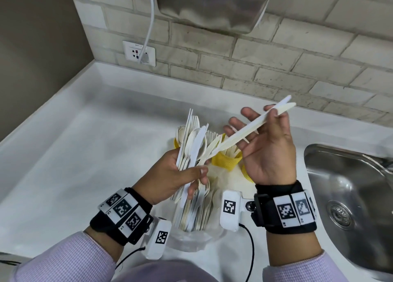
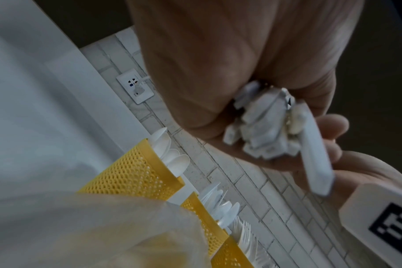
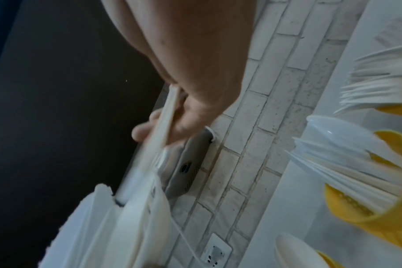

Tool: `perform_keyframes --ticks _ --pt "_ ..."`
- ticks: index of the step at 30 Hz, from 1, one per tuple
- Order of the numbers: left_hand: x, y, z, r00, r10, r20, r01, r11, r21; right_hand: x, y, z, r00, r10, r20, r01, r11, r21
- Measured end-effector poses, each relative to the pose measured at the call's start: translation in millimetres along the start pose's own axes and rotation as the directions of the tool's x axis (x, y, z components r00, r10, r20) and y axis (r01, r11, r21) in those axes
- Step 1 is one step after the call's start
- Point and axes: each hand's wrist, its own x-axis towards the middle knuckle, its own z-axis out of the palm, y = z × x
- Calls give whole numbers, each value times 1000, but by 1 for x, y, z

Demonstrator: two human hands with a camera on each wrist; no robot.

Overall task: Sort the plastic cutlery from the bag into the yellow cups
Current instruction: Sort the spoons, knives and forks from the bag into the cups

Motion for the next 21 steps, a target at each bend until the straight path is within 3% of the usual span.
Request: perform_keyframes --ticks 2,5,12,21 --pt "0 0 1 1000 3 -9 -3 1000 1 -1 -6 3 992 -103 -71 101 995 -28" --pt "0 -1 2 1000 22 -14 -22 1000 5 -3 -5 5 974 -217 -64 195 950 -245" --pt "2 -1 3 999 46 -21 -46 999 7 -26 16 18 978 -103 179 198 708 -678" --pt "2 -1 1 999 26 20 -27 998 65 -22 14 19 970 -13 243 185 686 -704"
